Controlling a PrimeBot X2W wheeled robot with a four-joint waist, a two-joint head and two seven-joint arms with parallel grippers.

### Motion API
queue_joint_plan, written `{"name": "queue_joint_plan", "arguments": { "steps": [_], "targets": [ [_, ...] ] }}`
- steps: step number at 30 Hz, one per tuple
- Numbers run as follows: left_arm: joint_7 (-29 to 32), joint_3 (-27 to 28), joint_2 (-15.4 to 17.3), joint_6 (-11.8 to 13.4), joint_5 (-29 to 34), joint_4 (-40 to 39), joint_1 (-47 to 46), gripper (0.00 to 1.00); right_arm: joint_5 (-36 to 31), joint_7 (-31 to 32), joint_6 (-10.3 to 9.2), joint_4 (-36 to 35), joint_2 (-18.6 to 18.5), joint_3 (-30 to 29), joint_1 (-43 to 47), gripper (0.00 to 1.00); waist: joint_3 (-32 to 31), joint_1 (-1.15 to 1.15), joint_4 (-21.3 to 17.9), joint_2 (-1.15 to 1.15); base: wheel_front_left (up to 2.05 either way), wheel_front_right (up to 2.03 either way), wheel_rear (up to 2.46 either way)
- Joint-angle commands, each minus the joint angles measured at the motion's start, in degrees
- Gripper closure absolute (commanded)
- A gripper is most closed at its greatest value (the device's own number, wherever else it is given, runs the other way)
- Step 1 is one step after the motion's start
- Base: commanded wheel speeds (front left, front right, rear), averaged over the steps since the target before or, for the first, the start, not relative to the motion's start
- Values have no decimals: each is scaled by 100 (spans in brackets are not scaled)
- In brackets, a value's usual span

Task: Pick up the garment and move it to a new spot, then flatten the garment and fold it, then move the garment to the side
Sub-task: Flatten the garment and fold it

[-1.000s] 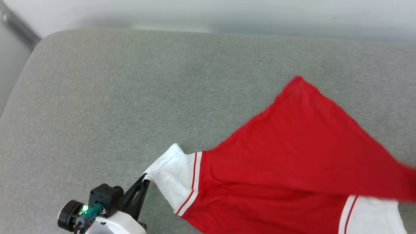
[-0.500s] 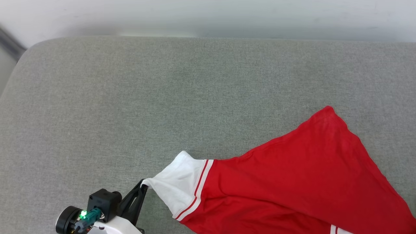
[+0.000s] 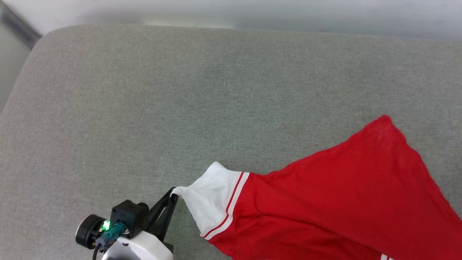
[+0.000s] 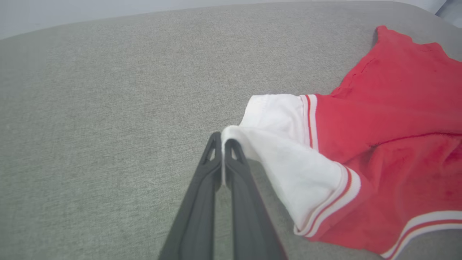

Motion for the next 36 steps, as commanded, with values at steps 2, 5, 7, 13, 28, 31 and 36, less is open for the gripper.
{"name": "queue_joint_plan", "arguments": {
  "steps": [2, 5, 7, 13, 28, 31, 36],
  "targets": [
    [21, -16, -77, -61, 73, 42, -160, 100, -87, 279, -2, -24, -18, 210, -459, 0, 182, 0, 153, 0, 0, 0, 0],
    [19, -34, -185, -115, 133, 78, -289, 100, -247, 648, -2, 61, 126, 622, -1099, 0, 334, 0, 267, 0, 0, 0, 0],
    [17, -48, -236, -143, 164, 107, -371, 100, -408, 894, -3, 163, 253, 973, -1558, 0, 438, 0, 347, 0, 0, 0, 0],
    [1, -48, -413, -223, 260, 179, -585, 100, -938, 1342, -2, 822, 782, 1884, -2716, 0, 743, 0, 567, 0, 0, 0, 0],
    [-35, 61, -689, -294, 403, 312, -770, 100, -1078, 1021, 0, 2521, 1463, 3120, -3221, 0, 1257, 0, 691, 0, 0, 0, 0],
    [-40, 86, -690, -321, 400, 371, -753, 100, -978, 692, -1, 2586, 1474, 3113, -3318, 100, 1184, 0, 629, 0, 0, 0, 0],
    [-45, 184, -655, -311, 409, 381, -734, 100, -739, -32, -3, 2553, 1419, 2970, -3421, 100, 876, 0, 498, 0, 0, 0, 0]
  ]
}}
